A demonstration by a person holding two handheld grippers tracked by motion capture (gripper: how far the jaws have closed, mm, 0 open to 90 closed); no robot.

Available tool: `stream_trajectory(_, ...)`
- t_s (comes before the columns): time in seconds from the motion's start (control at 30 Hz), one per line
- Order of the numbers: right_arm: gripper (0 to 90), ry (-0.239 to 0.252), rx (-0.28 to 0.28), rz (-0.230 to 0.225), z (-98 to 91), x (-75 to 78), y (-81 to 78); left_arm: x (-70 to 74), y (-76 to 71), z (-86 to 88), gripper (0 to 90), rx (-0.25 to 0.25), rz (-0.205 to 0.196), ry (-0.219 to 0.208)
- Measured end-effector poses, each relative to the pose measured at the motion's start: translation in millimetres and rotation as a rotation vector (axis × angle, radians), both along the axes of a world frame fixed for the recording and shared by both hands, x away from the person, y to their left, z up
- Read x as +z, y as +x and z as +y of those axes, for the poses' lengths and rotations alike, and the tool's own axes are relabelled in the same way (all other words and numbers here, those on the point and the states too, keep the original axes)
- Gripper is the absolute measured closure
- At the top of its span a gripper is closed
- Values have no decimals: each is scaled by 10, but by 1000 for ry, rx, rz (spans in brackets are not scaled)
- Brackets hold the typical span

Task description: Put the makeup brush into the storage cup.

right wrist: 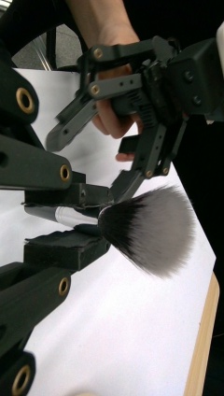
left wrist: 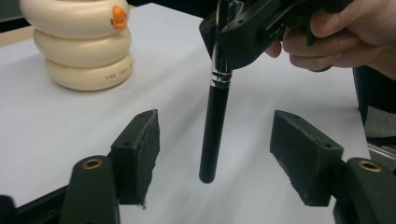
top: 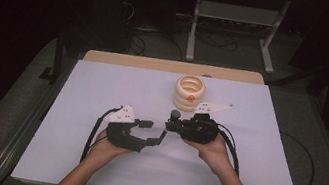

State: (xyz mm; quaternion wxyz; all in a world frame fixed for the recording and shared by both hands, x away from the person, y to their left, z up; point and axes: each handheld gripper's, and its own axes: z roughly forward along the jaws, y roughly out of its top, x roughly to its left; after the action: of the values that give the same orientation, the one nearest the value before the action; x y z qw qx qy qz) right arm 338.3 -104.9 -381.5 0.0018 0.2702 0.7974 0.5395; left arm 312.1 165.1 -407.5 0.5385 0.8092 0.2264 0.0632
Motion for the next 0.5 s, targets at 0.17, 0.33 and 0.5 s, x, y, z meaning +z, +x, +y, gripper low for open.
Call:
stream_trajectory(0.17, 759, -17, -9, -7, -21, 5, 2, 32, -9, 84, 248, 7, -2, -7)
stream_trajectory(0.33, 759, -27, -18, -22, -48, 31, -1, 45, -48, 159, 180, 9, -7, 11)
stream_trajectory(0.5, 760, -44, -18, -35, -67, 38, 4, 22, -80, 236, 127, 8, 8, 23)
